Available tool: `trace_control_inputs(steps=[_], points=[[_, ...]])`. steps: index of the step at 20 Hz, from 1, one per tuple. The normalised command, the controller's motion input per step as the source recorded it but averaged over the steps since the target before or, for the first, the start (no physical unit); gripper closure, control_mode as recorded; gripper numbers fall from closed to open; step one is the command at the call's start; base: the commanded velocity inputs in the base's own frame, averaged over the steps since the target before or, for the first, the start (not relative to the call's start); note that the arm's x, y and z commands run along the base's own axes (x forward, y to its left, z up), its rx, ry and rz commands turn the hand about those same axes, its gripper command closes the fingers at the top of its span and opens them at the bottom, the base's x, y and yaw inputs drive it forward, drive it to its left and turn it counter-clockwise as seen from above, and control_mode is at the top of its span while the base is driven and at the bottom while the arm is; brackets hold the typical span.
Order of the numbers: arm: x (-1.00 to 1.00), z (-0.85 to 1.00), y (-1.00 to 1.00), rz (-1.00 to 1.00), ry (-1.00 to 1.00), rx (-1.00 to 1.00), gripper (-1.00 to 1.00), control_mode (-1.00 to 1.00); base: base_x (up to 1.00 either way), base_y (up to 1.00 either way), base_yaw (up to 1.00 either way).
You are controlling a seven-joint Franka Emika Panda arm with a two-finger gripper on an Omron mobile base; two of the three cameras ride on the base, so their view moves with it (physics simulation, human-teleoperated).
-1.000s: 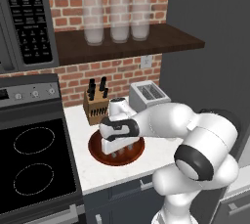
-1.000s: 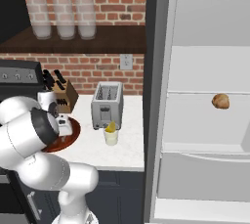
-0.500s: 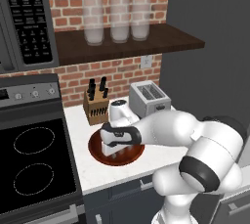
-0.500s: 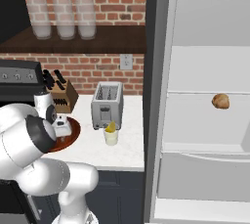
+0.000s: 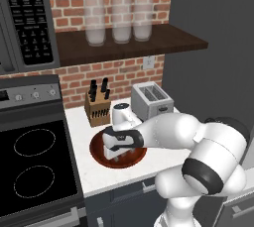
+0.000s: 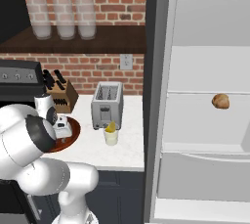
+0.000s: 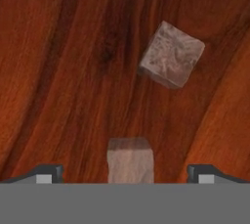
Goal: Grab a lemon wedge from the fridge and one ice cube from the ice bowl, and put them in the glass of lemonade.
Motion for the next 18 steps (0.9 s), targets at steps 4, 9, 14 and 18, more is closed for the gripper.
trace_control_inputs(steps=[4, 9, 14, 18], points=[[0.00, -0.06, 0.00, 0.00, 0.00, 0.00, -1.00, -1.00, 0.00, 0.00, 0.00], [0.00, -0.06, 0.00, 0.00, 0.00, 0.00, -1.00, -1.00, 0.00, 0.00, 0.00], [0.00, 0.00, 0.00, 0.00, 0.00, 0.00, -1.00, -1.00, 0.00, 0.00, 0.00], [0.00, 0.00, 0.00, 0.00, 0.00, 0.00, -1.00, -1.00, 0.00, 0.00, 0.00]])
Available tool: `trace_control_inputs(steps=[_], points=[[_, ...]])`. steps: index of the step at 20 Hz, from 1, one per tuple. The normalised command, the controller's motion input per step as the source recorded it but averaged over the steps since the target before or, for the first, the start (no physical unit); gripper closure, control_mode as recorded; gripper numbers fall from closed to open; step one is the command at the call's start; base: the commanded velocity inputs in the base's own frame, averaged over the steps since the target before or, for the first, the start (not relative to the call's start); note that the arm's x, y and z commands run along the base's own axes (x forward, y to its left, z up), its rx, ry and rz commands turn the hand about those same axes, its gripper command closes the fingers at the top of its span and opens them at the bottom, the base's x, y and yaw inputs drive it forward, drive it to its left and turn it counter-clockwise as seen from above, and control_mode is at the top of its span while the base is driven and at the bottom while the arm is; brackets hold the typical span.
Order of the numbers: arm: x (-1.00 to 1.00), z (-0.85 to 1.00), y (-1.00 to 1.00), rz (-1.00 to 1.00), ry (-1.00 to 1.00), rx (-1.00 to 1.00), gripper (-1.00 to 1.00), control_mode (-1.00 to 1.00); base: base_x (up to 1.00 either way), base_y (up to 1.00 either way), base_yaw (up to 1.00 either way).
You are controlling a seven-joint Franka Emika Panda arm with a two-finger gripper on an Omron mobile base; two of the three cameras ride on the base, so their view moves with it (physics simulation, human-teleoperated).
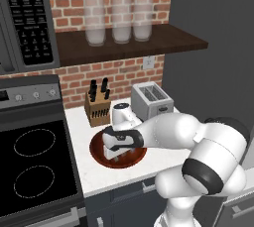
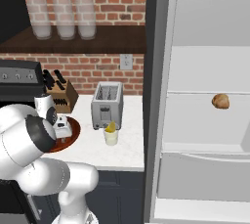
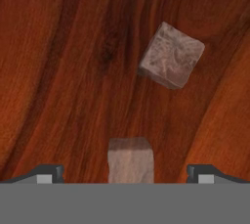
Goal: Grab a lemon wedge from the fridge and one ice cube from the ice bowl, and put them in the glass of lemonade.
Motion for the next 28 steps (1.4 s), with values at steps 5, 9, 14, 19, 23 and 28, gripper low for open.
trace_control_inputs(steps=[5, 9, 14, 19, 23, 28], points=[[0.00, 0.00, 0.00, 0.00, 0.00, 0.00, 1.00, -1.00, 0.00, 0.00, 0.00], [0.00, 0.00, 0.00, 0.00, 0.00, 0.00, 1.00, -1.00, 0.00, 0.00, 0.00], [0.00, 0.00, 0.00, 0.00, 0.00, 0.00, 1.00, -1.00, 0.00, 0.00, 0.00], [0.00, 0.00, 0.00, 0.00, 0.00, 0.00, 1.00, -1.00, 0.00, 0.00, 0.00], [-0.04, 0.00, 0.00, 0.00, 0.00, 0.00, 1.00, -1.00, 0.00, 0.00, 0.00], [-0.14, 0.00, 0.00, 0.00, -0.10, 0.04, 1.00, -1.00, 0.00, 0.00, 0.00]])
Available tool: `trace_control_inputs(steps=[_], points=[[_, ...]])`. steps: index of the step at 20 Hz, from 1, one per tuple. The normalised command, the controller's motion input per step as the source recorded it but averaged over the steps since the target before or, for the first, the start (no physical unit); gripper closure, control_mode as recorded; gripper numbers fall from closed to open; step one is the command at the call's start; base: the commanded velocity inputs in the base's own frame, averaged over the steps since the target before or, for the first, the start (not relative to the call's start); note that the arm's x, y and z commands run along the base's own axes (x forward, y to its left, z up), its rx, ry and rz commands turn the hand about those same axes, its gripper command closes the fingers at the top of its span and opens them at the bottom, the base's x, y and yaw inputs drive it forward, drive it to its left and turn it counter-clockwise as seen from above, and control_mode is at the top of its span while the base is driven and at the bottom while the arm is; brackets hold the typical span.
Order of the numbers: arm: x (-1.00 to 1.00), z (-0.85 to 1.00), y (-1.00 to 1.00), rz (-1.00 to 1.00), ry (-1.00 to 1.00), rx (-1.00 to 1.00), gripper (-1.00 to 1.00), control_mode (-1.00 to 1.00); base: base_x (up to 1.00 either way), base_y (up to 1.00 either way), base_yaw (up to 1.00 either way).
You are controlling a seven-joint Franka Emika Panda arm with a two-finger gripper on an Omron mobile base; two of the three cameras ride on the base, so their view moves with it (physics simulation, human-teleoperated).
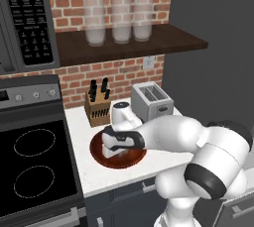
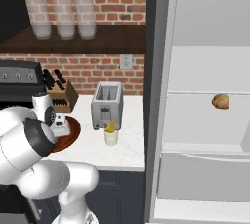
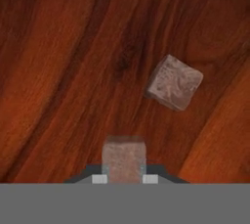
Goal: Grab a lemon wedge from the fridge and one ice cube from the ice bowl, and put them in the glass of lemonade.
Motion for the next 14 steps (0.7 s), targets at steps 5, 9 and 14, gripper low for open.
trace_control_inputs(steps=[5, 9, 14], points=[[-0.02, 0.08, 0.00, 0.00, -0.13, 0.08, 1.00, -1.00, 0.00, 0.00, 0.00], [-0.03, 0.16, 0.00, 0.00, -0.15, 0.10, 1.00, -1.00, 0.00, 0.00, 0.00], [0.00, 0.14, -0.02, 0.00, -0.10, 0.11, 1.00, -1.00, 0.00, 0.00, 0.00]])
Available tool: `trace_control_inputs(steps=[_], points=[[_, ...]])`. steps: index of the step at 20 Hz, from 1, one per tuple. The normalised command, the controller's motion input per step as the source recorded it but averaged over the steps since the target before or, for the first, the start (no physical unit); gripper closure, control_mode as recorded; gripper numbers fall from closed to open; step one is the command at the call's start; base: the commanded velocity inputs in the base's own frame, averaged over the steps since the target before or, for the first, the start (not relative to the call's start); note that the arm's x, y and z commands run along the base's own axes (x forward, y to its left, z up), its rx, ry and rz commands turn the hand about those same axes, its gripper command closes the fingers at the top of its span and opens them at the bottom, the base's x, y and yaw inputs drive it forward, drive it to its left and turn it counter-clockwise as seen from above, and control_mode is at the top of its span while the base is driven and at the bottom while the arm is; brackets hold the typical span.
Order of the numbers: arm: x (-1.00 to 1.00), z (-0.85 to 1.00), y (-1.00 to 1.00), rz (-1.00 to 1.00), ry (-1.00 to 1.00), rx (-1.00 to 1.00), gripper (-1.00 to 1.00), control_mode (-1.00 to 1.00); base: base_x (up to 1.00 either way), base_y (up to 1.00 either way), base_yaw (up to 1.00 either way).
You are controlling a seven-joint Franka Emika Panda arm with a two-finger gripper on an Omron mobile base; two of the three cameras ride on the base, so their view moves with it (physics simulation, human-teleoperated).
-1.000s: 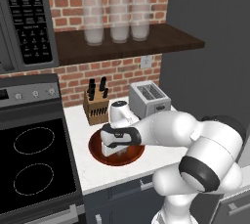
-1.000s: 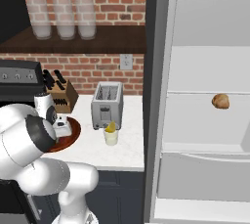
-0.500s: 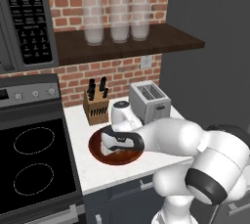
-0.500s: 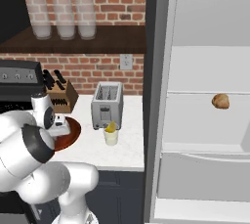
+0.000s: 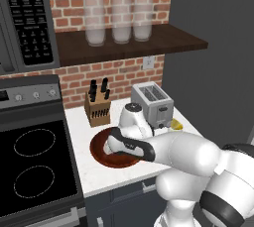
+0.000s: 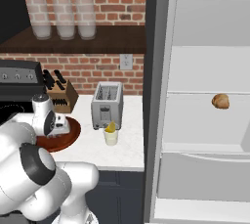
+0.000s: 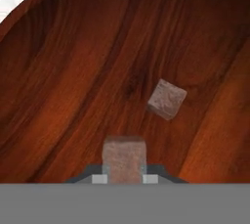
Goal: Grab a lemon wedge from the fridge and one ice cube from the ice bowl, and put them in the glass of lemonade.
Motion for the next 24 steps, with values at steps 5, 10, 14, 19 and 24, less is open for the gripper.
trace_control_inputs(steps=[5, 10, 14, 19, 24], points=[[0.00, 0.02, -0.10, 0.00, -0.02, 0.08, 1.00, -1.00, 0.00, 0.00, 0.00], [0.00, 0.00, -0.08, 0.00, 0.00, 0.05, 1.00, -1.00, 0.00, 0.00, 0.00], [0.00, 0.00, -0.05, 0.00, 0.00, 0.03, 1.00, -1.00, 0.00, 0.00, 0.00], [-0.01, 0.12, -0.01, 0.00, 0.00, 0.05, 1.00, -1.00, 0.00, 0.00, 0.00], [0.00, 0.85, 0.00, 0.01, 0.01, -0.03, 1.00, -1.00, 0.00, 0.00, 0.00]])
